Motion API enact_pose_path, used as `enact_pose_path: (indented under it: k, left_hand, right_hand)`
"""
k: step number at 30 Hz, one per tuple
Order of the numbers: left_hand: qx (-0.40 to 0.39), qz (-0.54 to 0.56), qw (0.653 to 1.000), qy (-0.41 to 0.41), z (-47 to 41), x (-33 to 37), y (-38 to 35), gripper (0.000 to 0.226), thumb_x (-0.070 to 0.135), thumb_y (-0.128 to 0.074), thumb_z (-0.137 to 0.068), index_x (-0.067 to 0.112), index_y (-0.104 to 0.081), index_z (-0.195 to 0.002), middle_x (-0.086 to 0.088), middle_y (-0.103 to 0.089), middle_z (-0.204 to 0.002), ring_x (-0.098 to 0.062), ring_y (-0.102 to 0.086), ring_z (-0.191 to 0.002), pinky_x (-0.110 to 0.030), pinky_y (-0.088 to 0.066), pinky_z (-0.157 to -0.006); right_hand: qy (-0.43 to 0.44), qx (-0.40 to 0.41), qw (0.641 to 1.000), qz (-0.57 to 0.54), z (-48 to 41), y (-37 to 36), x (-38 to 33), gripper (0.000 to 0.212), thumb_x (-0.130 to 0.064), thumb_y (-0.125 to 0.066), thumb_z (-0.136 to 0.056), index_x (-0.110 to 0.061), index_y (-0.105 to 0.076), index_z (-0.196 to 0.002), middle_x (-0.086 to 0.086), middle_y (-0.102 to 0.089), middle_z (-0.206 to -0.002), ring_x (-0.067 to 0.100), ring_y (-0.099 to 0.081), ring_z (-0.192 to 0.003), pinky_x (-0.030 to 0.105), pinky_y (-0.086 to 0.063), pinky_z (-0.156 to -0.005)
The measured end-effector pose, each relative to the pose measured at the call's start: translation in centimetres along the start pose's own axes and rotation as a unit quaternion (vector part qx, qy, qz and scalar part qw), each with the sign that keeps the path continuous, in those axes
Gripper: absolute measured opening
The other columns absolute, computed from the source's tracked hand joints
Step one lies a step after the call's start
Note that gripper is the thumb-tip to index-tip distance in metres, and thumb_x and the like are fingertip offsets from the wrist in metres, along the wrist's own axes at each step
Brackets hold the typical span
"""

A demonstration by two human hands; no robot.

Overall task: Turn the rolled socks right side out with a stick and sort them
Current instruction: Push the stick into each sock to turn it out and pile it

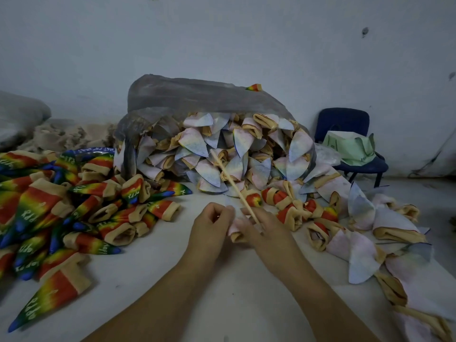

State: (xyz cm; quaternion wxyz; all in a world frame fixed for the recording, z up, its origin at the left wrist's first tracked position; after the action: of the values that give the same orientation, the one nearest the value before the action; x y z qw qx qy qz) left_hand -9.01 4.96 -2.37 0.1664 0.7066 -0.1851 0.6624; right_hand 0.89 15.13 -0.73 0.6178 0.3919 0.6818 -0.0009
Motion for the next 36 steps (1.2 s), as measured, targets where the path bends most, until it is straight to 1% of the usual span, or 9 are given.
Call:
enact_pose_path:
  k: [4, 9, 12, 16, 19, 25, 30, 32, 36]
  left_hand:
    - [0.008, -0.017, 0.999, -0.03, 0.3, 0.0, -0.1, 0.034, 0.033, -0.058, -0.097, 0.029, -0.056, -0.064, 0.005, -0.056, -0.061, -0.01, -0.051, -0.06, -0.031, -0.043, -0.06]
    - [0.003, -0.002, 0.999, -0.037, 0.1, 0.0, -0.1, 0.034, 0.037, -0.058, -0.096, 0.03, -0.057, -0.063, 0.01, -0.055, -0.058, -0.005, -0.051, -0.057, -0.029, -0.043, -0.061]
    - [-0.034, 0.019, 0.998, -0.049, 0.4, 0.3, -0.3, 0.021, 0.04, -0.058, -0.097, 0.039, -0.065, -0.077, 0.011, -0.069, -0.078, -0.005, -0.066, -0.074, -0.025, -0.053, -0.069]
    - [-0.097, -0.027, 0.989, -0.111, 1.3, 0.9, -0.6, 0.02, 0.045, -0.053, -0.095, 0.048, -0.063, -0.112, 0.02, -0.064, -0.116, 0.009, -0.06, -0.104, -0.008, -0.048, -0.079]
    - [-0.138, -0.06, 0.979, -0.136, 1.7, 1.1, -0.9, 0.038, 0.05, -0.054, -0.089, 0.043, -0.059, -0.126, 0.026, -0.056, -0.126, 0.014, -0.053, -0.112, -0.002, -0.041, -0.083]
    - [-0.088, -0.015, 0.992, -0.086, 1.4, 1.2, -0.6, 0.018, 0.025, -0.059, -0.097, 0.035, -0.074, -0.098, 0.02, -0.072, -0.103, 0.005, -0.064, -0.097, -0.006, -0.046, -0.078]
    - [-0.075, 0.003, 0.997, -0.018, 1.6, 1.3, -1.1, 0.018, 0.031, -0.057, -0.098, 0.034, -0.075, -0.095, 0.017, -0.074, -0.088, 0.007, -0.063, -0.075, -0.006, -0.045, -0.063]
    - [-0.064, 0.047, 0.996, 0.044, 1.6, 1.2, -1.3, 0.02, 0.034, -0.057, -0.098, 0.03, -0.076, -0.096, 0.011, -0.073, -0.086, -0.002, -0.06, -0.073, -0.017, -0.044, -0.064]
    - [-0.127, 0.256, 0.941, 0.184, 1.9, 1.9, -1.6, 0.028, 0.032, -0.053, -0.098, 0.009, -0.066, -0.089, -0.002, -0.051, -0.069, -0.007, -0.042, -0.054, -0.019, -0.032, -0.045]
  right_hand:
    - [0.012, -0.015, 0.998, 0.056, 0.0, -0.7, 0.0, 0.058, -0.059, -0.058, -0.081, -0.029, -0.051, -0.13, -0.011, -0.055, -0.122, 0.006, -0.051, -0.112, 0.032, -0.047, -0.093]
    - [0.043, 0.005, 0.995, 0.084, -0.1, -0.8, -0.1, 0.033, -0.049, -0.058, -0.087, -0.023, -0.063, -0.108, -0.009, -0.055, -0.097, 0.001, -0.052, -0.088, 0.018, -0.043, -0.072]
    - [0.009, 0.024, 1.0, 0.003, -0.1, -0.6, 0.1, 0.029, -0.044, -0.058, -0.089, -0.017, -0.067, -0.097, -0.001, -0.064, -0.09, 0.011, -0.06, -0.084, 0.029, -0.05, -0.073]
    - [-0.04, 0.071, 0.991, -0.105, 0.1, 0.2, 0.2, 0.028, -0.048, -0.054, -0.09, -0.028, -0.067, -0.075, -0.014, -0.063, -0.06, -0.004, -0.055, -0.053, 0.009, -0.037, -0.046]
    - [-0.04, 0.093, 0.985, -0.138, 0.2, 0.4, 0.2, 0.034, -0.052, -0.051, -0.09, -0.027, -0.067, -0.072, -0.015, -0.06, -0.056, -0.007, -0.051, -0.049, 0.006, -0.035, -0.044]
    - [0.01, 0.093, 0.99, -0.107, 0.3, -0.1, 0.0, 0.034, -0.048, -0.045, -0.094, -0.033, -0.06, -0.067, -0.02, -0.061, -0.064, -0.008, -0.055, -0.061, 0.004, -0.038, -0.054]
    - [0.057, 0.118, 0.987, -0.095, 0.1, -0.2, -0.2, 0.027, -0.039, -0.046, -0.096, -0.028, -0.051, -0.072, -0.02, -0.052, -0.06, -0.005, -0.046, -0.053, 0.008, -0.036, -0.051]
    - [0.057, 0.12, 0.987, -0.094, 0.0, -0.3, -0.3, 0.027, -0.04, -0.047, -0.095, -0.028, -0.05, -0.071, -0.018, -0.052, -0.059, -0.005, -0.046, -0.053, 0.009, -0.037, -0.05]
    - [0.026, 0.137, 0.985, -0.098, -0.3, 0.0, -0.2, 0.04, -0.048, -0.046, -0.092, -0.017, -0.051, -0.068, -0.007, -0.052, -0.057, -0.002, -0.048, -0.05, 0.01, -0.037, -0.05]
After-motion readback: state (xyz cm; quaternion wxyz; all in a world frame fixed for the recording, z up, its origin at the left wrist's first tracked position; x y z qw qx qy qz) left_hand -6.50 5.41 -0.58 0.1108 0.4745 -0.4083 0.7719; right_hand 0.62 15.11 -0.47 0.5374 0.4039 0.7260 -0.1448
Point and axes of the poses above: each hand's wrist, its own z-axis away from the middle knuckle, its own y-axis out of the back of the hand, x = y × z, the point moved 1 cm from there along -z, towards the middle knuckle
